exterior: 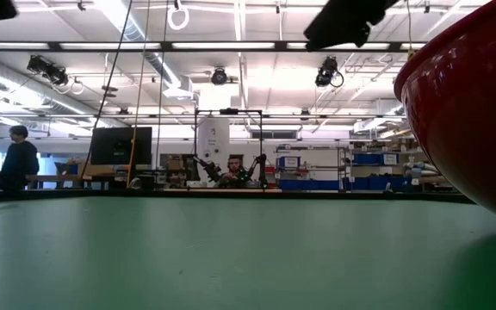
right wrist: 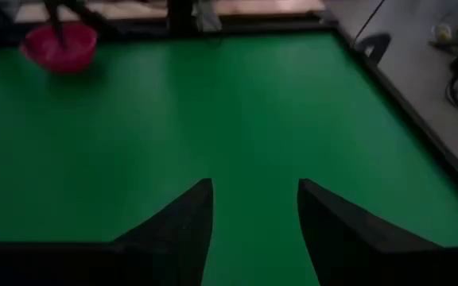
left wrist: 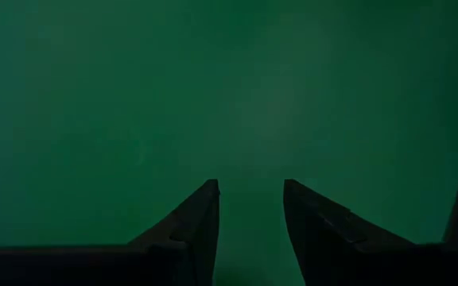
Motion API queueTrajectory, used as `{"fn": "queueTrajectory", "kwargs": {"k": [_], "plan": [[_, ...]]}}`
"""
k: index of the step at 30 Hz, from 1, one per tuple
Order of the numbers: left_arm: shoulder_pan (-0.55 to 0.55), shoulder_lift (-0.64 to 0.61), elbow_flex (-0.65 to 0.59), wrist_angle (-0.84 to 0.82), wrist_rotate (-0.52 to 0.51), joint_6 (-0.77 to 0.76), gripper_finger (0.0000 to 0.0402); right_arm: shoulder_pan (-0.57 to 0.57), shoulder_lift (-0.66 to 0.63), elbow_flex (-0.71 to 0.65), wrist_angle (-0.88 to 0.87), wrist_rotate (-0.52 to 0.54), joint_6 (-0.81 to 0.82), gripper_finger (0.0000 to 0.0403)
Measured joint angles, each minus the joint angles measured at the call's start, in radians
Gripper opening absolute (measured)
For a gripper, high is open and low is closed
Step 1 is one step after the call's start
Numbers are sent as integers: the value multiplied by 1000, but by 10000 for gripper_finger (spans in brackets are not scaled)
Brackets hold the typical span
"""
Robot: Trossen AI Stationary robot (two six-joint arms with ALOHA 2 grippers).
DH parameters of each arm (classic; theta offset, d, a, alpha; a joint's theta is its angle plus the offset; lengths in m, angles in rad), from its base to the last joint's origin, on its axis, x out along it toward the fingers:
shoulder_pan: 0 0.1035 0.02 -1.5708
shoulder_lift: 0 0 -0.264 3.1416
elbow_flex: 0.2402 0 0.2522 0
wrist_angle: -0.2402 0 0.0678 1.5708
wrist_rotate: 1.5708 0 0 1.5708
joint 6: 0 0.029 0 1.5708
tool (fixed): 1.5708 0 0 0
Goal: Nest bowls inside each other
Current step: Stack the pink bowl on top of the blue bowl
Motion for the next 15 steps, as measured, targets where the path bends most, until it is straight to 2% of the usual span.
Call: {"fn": "queueTrajectory", "kwargs": {"k": [8,15], "plan": [[-110,46,0,6,5,-95,143,-126,26,0,67,-148,-53,187],[-175,52,0,27,151,-141,144,-179,60,0,92,-208,-84,187]]}}
